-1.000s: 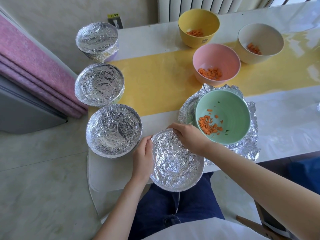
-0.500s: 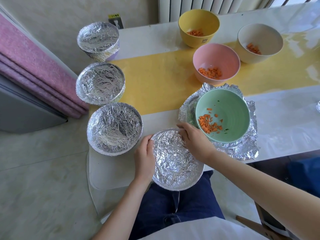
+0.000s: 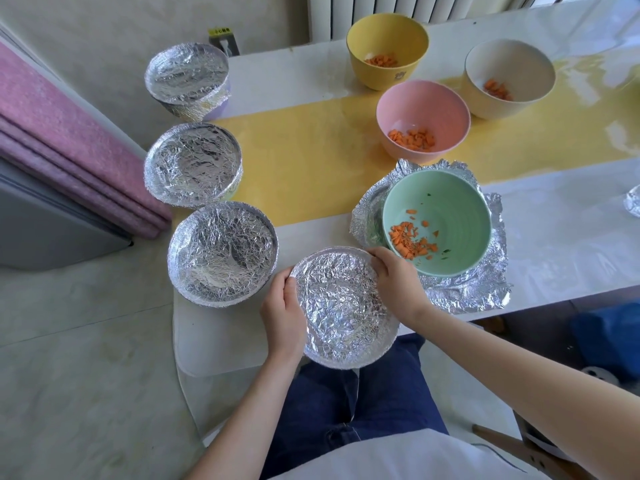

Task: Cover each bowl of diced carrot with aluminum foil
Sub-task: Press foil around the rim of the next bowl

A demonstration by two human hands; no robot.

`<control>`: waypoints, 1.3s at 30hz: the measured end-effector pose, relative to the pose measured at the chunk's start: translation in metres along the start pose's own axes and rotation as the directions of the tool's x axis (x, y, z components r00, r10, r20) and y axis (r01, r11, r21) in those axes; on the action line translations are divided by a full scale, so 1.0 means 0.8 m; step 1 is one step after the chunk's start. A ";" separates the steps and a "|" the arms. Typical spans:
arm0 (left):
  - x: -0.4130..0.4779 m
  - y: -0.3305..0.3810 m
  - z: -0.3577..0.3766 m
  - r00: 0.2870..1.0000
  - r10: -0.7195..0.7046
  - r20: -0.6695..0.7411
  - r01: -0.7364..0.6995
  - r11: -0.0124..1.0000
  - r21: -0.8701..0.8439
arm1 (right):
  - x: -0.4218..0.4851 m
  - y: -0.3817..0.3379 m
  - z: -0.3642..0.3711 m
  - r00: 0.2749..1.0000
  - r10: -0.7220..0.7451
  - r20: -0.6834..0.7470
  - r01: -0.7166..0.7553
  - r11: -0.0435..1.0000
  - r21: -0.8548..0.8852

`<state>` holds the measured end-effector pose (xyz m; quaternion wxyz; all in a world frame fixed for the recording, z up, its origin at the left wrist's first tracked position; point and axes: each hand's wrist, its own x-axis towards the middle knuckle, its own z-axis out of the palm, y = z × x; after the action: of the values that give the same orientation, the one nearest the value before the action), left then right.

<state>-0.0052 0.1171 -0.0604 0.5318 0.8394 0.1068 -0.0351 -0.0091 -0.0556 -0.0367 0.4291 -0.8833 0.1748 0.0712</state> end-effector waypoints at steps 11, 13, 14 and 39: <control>-0.015 0.007 0.004 0.994 -0.024 -0.110 0.026 1.000 0.010 | -0.029 0.004 -0.007 0.985 0.156 0.069 -0.166 0.969 0.184; -0.015 0.007 0.006 0.991 -0.031 -0.128 0.031 1.000 -0.001 | -0.026 0.003 -0.008 0.983 0.173 0.059 -0.181 0.967 0.178; -0.016 0.008 0.007 0.990 -0.032 -0.137 0.031 0.999 -0.003 | -0.025 0.002 -0.008 0.983 0.177 0.056 -0.184 0.967 0.176; 0.033 0.101 -0.022 0.880 0.193 -0.435 -0.266 0.957 -0.113 | -0.026 -0.070 -0.048 0.991 -0.060 -0.120 0.109 0.883 0.457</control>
<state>0.0369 0.1032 0.0145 0.5661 0.7857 0.1204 0.2185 -0.0083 -0.0487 0.0334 0.6202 -0.7649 0.1700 -0.0367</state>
